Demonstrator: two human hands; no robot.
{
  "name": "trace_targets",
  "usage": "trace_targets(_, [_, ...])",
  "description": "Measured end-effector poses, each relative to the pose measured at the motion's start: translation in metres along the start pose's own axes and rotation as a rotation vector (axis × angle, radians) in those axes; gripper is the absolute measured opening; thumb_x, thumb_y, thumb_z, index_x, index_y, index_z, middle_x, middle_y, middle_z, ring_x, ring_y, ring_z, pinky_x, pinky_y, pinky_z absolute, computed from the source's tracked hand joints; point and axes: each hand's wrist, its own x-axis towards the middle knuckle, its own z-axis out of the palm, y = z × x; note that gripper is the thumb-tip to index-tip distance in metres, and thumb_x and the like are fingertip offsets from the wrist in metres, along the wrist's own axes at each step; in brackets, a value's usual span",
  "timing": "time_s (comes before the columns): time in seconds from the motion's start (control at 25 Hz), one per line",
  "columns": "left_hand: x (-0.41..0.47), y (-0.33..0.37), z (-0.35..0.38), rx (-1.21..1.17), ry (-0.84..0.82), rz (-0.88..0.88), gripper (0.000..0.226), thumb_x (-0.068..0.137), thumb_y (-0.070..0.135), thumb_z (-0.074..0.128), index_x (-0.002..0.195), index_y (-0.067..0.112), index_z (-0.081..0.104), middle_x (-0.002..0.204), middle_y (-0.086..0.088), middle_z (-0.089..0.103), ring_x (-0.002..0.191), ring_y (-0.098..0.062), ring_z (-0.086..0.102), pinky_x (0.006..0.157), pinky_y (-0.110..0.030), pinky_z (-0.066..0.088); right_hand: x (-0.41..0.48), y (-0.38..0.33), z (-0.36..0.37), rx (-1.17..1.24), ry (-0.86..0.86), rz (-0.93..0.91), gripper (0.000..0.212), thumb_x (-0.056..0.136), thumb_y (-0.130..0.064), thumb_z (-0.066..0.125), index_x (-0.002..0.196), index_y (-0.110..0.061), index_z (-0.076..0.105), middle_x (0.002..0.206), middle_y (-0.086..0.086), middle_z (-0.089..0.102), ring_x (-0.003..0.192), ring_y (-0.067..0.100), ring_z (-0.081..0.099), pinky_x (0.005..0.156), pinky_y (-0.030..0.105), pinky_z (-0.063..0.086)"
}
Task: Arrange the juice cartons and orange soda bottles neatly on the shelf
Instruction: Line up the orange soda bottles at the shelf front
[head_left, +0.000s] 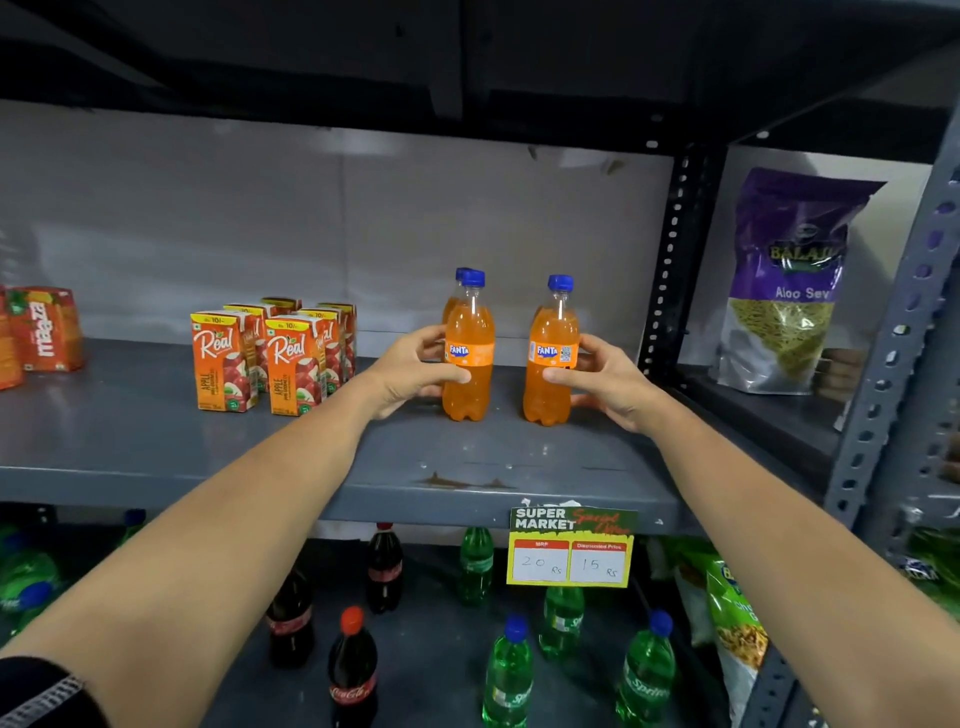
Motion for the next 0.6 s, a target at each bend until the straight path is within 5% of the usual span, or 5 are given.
trace_targets(0.12, [-0.0018,0.0003,0.0045,0.092,0.014,0.038,0.074,0.067,0.026,0.082,0.126,0.034,0.038,0.120,0.008,0.053,0.107,-0.012,0.056,0.080,-0.030,0.051,0.0000,-0.0007,0.0005,-0.046,0.020,0.009,0.065,0.070,-0.028,0.080,0.127,-0.023,0.050,0.121,0.001,0.062,0.111,0.019,0.059,0.080,0.037,0.054])
trace_targets(0.6, [0.0011,-0.0039,-0.0023,0.122,0.059,0.048,0.065,0.069,0.025,0.080,0.123,0.031,0.045,0.125,0.000,0.054,0.114,-0.022,0.056,0.078,-0.034,0.054,-0.0016,-0.0031,-0.0002,-0.114,0.033,-0.013,0.060,0.075,-0.027,0.076,0.128,-0.020,0.049,0.123,0.004,0.061,0.111,0.021,0.058,0.077,0.033,0.053])
